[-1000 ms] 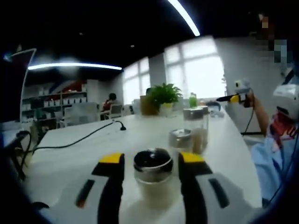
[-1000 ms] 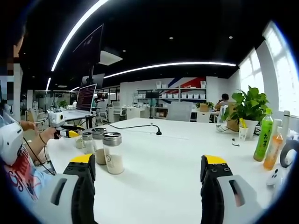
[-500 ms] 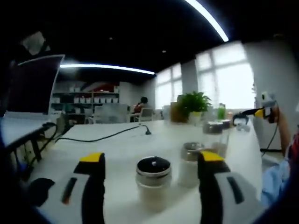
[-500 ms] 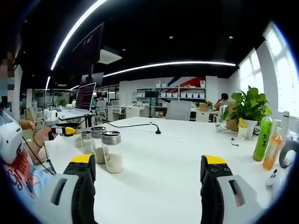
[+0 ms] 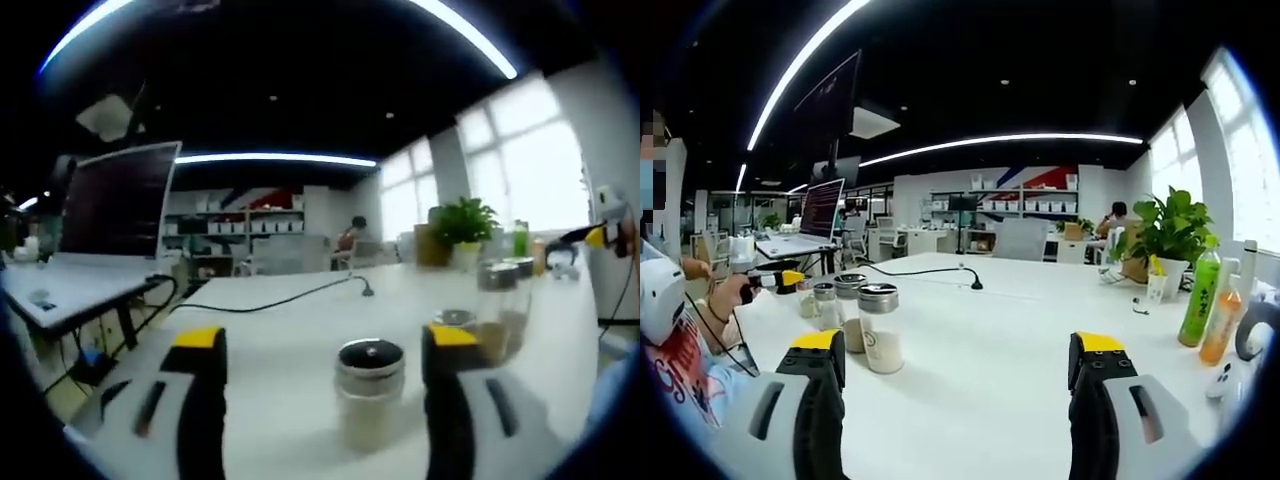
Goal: Rotate the seasoning bottle until the label or dispensing opening points toward the visible target arrow and the bottle remains upright within the marked orientation range
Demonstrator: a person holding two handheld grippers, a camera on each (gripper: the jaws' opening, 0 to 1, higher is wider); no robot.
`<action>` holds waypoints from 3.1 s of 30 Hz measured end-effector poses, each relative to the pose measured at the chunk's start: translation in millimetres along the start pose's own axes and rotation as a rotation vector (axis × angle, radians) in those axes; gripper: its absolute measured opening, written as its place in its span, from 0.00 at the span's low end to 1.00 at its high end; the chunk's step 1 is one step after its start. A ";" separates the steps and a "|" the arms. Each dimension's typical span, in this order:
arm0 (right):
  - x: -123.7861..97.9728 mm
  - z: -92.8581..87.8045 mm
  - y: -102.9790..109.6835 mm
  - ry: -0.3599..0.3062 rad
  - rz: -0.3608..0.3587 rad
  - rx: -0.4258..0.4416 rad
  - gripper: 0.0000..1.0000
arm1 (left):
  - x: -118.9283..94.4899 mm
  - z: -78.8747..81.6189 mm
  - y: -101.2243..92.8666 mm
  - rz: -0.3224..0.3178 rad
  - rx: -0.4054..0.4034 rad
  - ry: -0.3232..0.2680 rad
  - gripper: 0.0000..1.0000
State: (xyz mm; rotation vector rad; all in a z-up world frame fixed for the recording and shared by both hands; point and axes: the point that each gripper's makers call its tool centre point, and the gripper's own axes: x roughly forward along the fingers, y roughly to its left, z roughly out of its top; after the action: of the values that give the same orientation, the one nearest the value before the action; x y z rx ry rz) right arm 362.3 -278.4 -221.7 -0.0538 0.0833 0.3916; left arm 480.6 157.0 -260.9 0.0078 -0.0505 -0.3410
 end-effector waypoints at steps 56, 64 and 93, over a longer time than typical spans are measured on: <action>-4.6 -4.6 -10.5 0.001 -0.023 0.022 0.94 | 11.9 -17.6 -35.9 -0.411 0.017 0.048 0.32; -3.1 -6.6 -11.6 0.009 -0.022 0.024 0.94 | 12.3 -18.0 -37.4 -0.497 0.018 0.051 0.32; -0.6 -7.6 -10.2 0.015 -0.013 0.024 0.93 | 11.6 -17.5 -42.8 -0.760 0.001 0.059 0.33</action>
State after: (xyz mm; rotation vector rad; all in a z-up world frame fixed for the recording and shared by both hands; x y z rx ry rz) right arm 365.0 -288.6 -228.8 -0.0337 0.1019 0.3771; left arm 478.1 112.7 -278.5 0.0385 0.0132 -1.0998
